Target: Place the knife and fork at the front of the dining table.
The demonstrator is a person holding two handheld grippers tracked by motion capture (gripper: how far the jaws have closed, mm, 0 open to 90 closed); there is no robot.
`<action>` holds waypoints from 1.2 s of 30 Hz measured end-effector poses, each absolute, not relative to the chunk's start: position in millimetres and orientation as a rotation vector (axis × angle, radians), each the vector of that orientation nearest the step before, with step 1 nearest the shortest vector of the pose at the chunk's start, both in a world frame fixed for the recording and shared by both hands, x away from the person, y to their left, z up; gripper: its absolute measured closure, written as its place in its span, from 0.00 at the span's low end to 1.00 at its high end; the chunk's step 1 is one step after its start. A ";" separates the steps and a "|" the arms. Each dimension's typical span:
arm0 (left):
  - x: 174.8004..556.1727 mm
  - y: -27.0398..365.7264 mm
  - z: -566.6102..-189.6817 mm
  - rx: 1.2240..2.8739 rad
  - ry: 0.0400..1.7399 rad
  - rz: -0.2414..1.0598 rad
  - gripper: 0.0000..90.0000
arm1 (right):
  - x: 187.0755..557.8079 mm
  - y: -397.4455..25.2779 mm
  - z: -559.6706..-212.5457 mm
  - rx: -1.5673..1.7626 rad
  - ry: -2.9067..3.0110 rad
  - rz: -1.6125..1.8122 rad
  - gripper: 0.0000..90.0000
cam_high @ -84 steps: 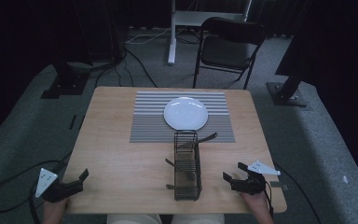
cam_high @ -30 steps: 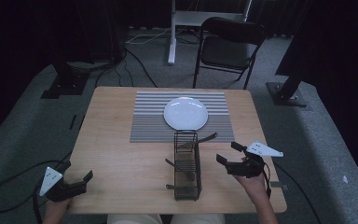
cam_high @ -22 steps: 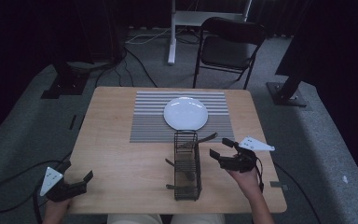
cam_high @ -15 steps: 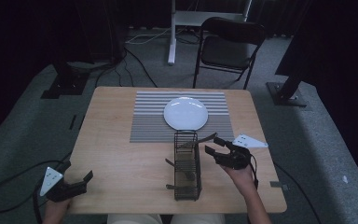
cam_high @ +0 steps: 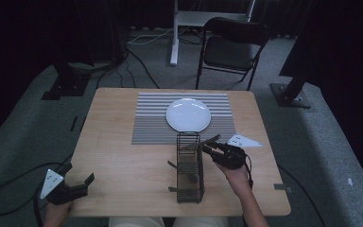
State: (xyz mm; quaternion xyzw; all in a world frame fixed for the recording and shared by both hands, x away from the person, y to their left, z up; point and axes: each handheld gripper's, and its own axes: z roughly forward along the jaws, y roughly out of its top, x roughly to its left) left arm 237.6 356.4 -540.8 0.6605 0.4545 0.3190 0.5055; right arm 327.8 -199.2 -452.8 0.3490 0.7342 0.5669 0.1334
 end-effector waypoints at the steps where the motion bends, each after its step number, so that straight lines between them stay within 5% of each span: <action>1: 237.6 356.4 -540.8 1.593 1.097 0.770 0.00 | 328.2 -198.4 -452.7 1.014 2.131 1.645 0.74; 12: 237.4 355.6 -540.7 1.596 1.092 0.773 0.00 | 333.1 -190.6 -448.9 1.017 2.113 1.605 0.88; 36: 237.2 356.0 -540.7 1.594 1.095 0.772 0.00 | 340.5 -194.7 -435.4 0.998 2.047 1.625 0.93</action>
